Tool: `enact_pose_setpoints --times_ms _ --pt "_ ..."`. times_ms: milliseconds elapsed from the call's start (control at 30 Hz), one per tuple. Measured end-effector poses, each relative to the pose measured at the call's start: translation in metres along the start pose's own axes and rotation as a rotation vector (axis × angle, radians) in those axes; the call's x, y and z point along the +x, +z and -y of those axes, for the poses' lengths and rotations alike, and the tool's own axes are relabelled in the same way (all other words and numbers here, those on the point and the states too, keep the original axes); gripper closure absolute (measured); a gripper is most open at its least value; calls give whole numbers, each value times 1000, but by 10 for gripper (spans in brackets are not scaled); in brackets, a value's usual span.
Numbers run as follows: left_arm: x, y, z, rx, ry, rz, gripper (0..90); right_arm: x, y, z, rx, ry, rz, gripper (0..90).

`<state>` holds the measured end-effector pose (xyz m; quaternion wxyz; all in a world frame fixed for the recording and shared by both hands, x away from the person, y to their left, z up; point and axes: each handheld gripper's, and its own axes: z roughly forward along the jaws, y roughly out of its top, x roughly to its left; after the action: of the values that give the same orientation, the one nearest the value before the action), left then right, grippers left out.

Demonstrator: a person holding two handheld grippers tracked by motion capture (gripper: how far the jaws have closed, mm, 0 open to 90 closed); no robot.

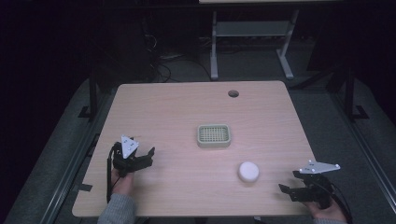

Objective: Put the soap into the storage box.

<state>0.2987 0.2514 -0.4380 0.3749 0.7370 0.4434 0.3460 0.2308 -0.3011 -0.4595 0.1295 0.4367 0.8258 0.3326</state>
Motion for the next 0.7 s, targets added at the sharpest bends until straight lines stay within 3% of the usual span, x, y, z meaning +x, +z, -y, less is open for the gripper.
enact_pose_setpoints --times_ms 600,700 --pt "1 -3 1 -4 2 6 148 12 9 -16 76 -61 -14 186" --pt "2 -3 1 -5 -14 3 148 13 8 -20 78 -73 -17 184"
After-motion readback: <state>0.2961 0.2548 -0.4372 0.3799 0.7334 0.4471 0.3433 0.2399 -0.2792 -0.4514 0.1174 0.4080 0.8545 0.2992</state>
